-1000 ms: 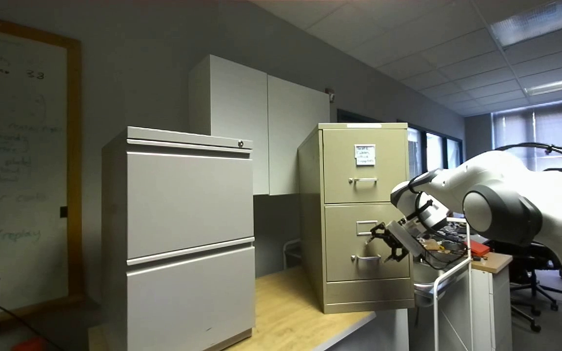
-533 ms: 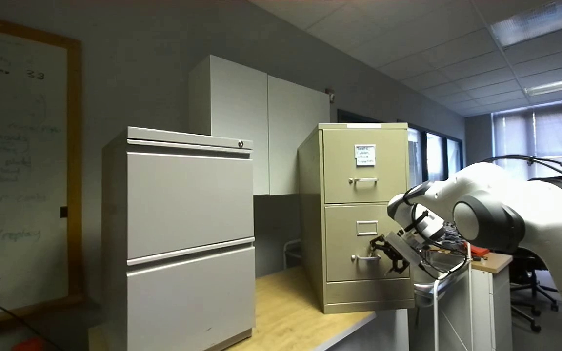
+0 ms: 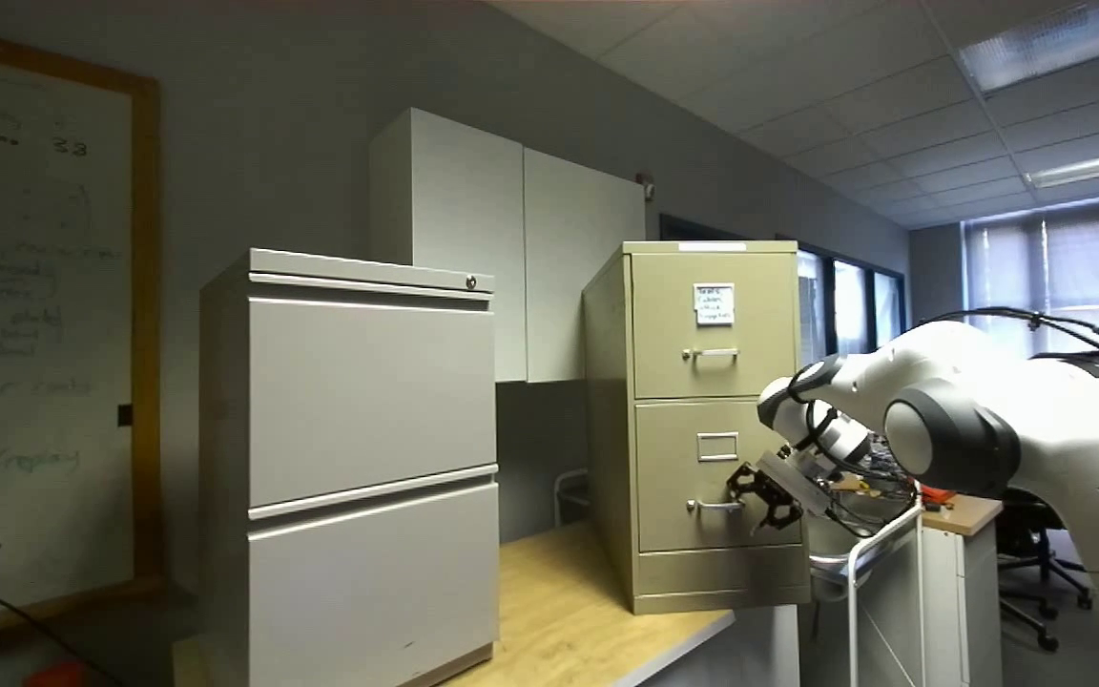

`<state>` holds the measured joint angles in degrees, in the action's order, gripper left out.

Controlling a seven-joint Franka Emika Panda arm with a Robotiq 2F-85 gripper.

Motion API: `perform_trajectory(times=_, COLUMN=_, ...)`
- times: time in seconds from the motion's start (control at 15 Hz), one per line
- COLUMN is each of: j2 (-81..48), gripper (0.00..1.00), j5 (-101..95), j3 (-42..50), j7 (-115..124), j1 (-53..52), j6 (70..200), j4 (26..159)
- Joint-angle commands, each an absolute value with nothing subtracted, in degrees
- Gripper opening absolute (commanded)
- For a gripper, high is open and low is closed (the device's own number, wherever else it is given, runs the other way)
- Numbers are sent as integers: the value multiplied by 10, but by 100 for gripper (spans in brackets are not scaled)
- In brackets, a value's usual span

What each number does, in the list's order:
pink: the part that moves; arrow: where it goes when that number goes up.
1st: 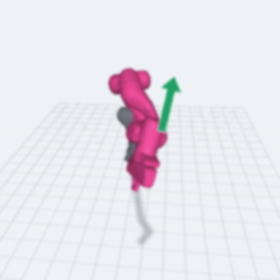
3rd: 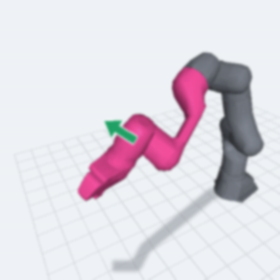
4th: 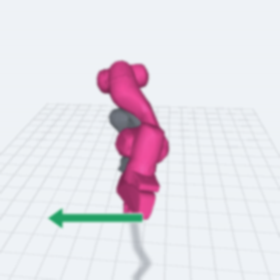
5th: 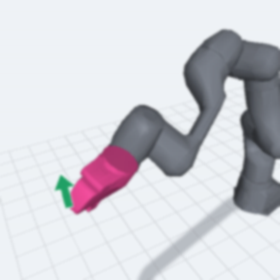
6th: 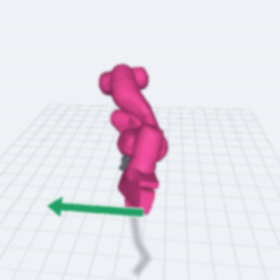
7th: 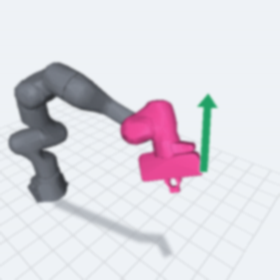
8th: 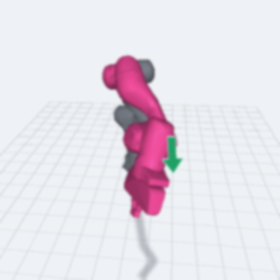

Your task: Open the bottom drawer of the file cabinet on the right

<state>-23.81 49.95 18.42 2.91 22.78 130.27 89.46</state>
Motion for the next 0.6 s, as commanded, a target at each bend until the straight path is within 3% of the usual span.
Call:
perform_trajectory(times=0.0, j2=-212, gripper=33, j5=422, j3=178, j7=55, j1=219, j6=1289, j4=900)
perform_trajectory(times=0.2, j2=-190, gripper=8, j5=381, j3=166, j7=51, j1=207, j6=1317, j4=926)
perform_trajectory(times=0.33, j2=-188, gripper=4, j5=336, j3=161, j7=52, j1=199, j6=1319, j4=927)
perform_trajectory(times=0.4, j2=-185, gripper=9, j5=311, j3=160, j7=55, j1=195, j6=1318, j4=931)
perform_trajectory(times=0.53, j2=-177, gripper=8, j5=254, j3=155, j7=49, j1=186, j6=1334, j4=948)
